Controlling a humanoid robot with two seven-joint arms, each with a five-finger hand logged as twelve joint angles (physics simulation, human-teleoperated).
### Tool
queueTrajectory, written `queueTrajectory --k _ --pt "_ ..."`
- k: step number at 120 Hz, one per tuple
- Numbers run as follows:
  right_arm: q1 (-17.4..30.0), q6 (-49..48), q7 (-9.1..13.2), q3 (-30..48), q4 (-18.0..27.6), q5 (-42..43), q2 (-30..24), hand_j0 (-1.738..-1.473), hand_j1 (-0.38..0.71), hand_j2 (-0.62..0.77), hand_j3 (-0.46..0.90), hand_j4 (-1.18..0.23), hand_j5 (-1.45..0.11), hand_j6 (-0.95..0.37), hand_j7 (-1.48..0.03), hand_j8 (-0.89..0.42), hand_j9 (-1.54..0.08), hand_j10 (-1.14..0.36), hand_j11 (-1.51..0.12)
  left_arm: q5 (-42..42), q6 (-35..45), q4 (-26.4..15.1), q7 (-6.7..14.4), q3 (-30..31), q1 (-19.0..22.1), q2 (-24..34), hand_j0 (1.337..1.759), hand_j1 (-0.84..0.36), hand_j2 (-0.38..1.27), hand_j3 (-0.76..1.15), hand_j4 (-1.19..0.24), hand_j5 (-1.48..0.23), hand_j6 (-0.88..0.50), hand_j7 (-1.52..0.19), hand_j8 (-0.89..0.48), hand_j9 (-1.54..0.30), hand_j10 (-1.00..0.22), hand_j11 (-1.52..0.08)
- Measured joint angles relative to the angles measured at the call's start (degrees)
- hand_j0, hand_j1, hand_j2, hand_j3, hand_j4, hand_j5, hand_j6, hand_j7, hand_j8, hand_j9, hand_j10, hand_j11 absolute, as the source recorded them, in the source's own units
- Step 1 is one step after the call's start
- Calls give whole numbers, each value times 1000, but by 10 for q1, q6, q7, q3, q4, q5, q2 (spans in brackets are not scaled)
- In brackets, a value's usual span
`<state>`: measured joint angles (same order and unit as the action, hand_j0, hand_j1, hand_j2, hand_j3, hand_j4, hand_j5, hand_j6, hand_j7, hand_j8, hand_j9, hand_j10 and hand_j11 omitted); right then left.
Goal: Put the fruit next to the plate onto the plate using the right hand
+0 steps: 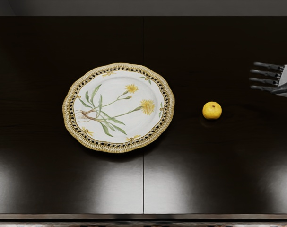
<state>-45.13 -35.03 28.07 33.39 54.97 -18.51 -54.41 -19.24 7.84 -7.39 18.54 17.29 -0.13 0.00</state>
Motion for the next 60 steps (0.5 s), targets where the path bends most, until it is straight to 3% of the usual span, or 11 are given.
queueTrajectory --k 22,37,44,60 --pt "-3 0 1 10 0 6 -1 -1658 -328 -4 0 -13 -22 -12 -22 -13 -22 -14 -22 0 0 0 0 0 0 0 1658 339 2 0 -9 -11 -10 -11 -10 -11 -9 -11" --pt "-31 0 1 18 17 89 -27 -1658 -310 -6 0 -28 -41 -26 -42 -27 -41 -29 -42 0 0 0 0 0 0 0 1658 339 2 0 -9 -11 -9 -11 -9 -11 -9 -11" --pt "-56 0 1 20 63 149 -36 -1658 -279 -11 0 -54 -75 -53 -76 -54 -75 -55 -76 0 0 0 0 0 0 0 1658 339 2 0 -9 -11 -9 -11 -9 -11 -9 -11" --pt "-101 0 2 24 223 291 -49 -1658 -234 -19 0 -95 -125 -94 -126 -94 -125 -95 -125 0 0 0 0 0 0 0 1658 339 2 0 -9 -11 -9 -11 -9 -11 -9 -11"
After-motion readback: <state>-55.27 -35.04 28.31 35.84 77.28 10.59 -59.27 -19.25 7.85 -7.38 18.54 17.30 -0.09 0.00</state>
